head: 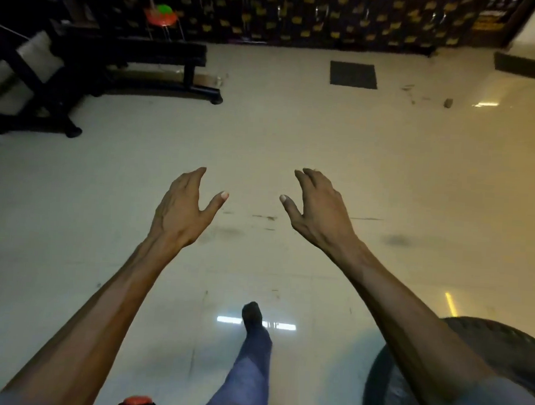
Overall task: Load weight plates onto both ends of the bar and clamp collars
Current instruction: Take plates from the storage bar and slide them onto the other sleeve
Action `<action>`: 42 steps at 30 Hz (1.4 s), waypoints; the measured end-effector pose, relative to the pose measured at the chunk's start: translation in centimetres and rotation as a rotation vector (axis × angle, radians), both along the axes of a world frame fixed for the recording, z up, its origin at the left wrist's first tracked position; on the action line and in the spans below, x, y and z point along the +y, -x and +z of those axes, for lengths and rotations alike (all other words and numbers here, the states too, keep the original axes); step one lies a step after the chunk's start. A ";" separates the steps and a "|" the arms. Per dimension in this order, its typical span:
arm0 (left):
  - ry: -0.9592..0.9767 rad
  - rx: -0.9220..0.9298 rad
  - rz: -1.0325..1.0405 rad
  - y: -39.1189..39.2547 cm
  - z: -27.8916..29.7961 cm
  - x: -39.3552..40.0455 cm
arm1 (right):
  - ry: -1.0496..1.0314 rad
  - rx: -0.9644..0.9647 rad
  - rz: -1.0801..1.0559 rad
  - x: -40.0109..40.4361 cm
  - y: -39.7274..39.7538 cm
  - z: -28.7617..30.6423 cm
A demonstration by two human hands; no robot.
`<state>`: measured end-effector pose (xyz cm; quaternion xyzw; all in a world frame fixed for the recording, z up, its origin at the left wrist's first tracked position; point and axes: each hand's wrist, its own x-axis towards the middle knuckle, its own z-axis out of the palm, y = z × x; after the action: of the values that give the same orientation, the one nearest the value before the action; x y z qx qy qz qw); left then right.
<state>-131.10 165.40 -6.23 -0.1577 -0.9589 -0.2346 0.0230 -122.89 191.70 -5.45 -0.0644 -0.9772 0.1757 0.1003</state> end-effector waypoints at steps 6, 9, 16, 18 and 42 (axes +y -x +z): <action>-0.030 -0.002 0.123 14.8 -0.2 -2.0 | 0.002 -0.010 0.132 -0.9 18.2 -0.2; -0.015 0.013 0.174 22.3 0.9 -3.3 | 0.007 0.002 0.189 -2.0 27.6 0.7; -0.004 0.025 0.342 37.2 2.4 -7.9 | 0.033 0.024 0.359 -7.3 47.8 2.0; 0.004 0.025 0.395 41.4 2.3 -9.7 | 0.029 0.028 0.414 -9.4 53.5 1.9; -0.007 0.070 1.005 82.8 2.5 -41.2 | 0.027 0.056 1.081 -49.7 108.3 3.4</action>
<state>-213.88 124.20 -3.69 0.3158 -0.9142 -0.1924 0.1659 -231.24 141.99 -2.08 0.4511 -0.8656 0.2164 0.0206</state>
